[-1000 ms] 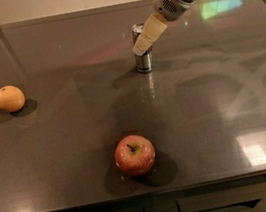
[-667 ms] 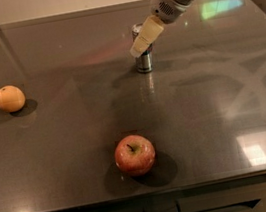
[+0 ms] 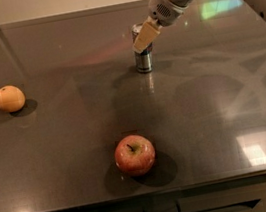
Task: Move redbull can near apple
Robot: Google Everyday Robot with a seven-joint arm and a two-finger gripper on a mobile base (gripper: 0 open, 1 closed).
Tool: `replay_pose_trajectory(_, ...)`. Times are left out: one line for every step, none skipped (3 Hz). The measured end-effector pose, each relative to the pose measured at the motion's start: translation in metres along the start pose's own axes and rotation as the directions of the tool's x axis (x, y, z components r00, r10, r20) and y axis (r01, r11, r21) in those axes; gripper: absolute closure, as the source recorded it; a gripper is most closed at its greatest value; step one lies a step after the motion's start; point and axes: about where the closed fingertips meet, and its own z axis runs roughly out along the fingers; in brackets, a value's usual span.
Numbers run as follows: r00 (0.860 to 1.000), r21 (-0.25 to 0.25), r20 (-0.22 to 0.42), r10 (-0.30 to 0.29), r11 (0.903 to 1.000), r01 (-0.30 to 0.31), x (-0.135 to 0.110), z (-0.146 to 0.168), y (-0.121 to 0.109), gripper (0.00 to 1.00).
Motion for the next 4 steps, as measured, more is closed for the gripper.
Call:
replay_pose_trajectory(1.000,-0.021,0.028,-0.003,0.9998,0.004,-0.006,-0.010,0.010,0.64)
replay_pose_trajectory(0.997,-0.029,0.060,-0.041,0.9986,0.043,-0.012,-0.033,0.029,0.88)
replay_pose_trajectory(0.993,-0.050,0.076,-0.086,0.9947,0.090,-0.009,-0.057,0.055,1.00)
replay_pose_trajectory(0.989,-0.087,0.075,-0.125,0.9875,0.132,0.004,-0.075,0.087,1.00)
